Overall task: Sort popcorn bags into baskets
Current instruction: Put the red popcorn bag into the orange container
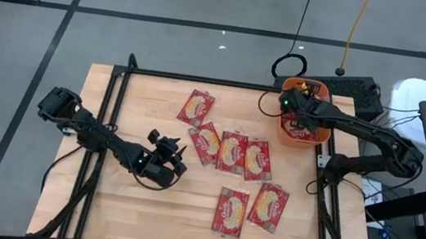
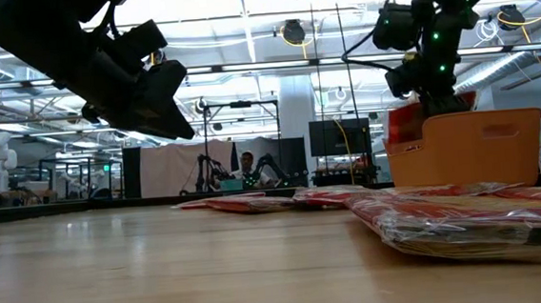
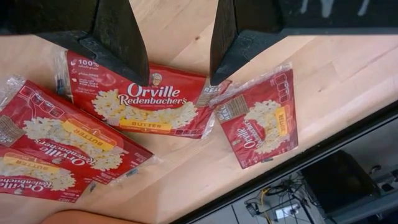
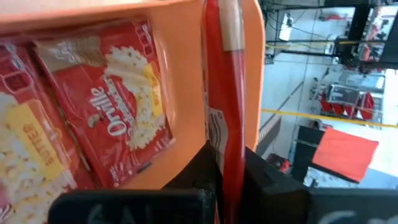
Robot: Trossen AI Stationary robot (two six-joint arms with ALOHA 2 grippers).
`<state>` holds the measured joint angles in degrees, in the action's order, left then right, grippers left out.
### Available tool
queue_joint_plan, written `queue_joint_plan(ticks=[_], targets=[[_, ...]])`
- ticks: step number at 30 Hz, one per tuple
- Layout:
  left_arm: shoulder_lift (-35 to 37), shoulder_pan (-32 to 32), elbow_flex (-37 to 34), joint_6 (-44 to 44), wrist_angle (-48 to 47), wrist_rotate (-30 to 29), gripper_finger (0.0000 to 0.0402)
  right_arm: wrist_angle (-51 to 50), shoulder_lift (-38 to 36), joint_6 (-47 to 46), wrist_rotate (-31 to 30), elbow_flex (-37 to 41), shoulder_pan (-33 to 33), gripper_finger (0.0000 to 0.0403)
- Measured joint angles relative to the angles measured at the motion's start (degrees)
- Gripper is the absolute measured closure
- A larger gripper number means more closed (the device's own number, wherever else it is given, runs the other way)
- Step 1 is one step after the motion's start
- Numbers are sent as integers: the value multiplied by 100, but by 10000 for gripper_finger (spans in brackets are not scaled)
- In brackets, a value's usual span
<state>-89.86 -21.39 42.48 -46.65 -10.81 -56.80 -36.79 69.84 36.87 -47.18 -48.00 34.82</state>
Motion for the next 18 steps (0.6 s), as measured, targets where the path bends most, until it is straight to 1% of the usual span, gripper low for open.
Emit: queue_joint_plan(ticks=[2,9,14,18], targets=[[0,0,0,23,0,0,229,145,0,116,104,79,63,385],[0,-2,0,61,-4,64,229,567,0,218,139,341,249,385],[0,-7,0,134,11,190,229,1004,0,780,570,597,381,385],[0,-9,0,150,12,275,229,1233,0,1035,592,687,450,385]])
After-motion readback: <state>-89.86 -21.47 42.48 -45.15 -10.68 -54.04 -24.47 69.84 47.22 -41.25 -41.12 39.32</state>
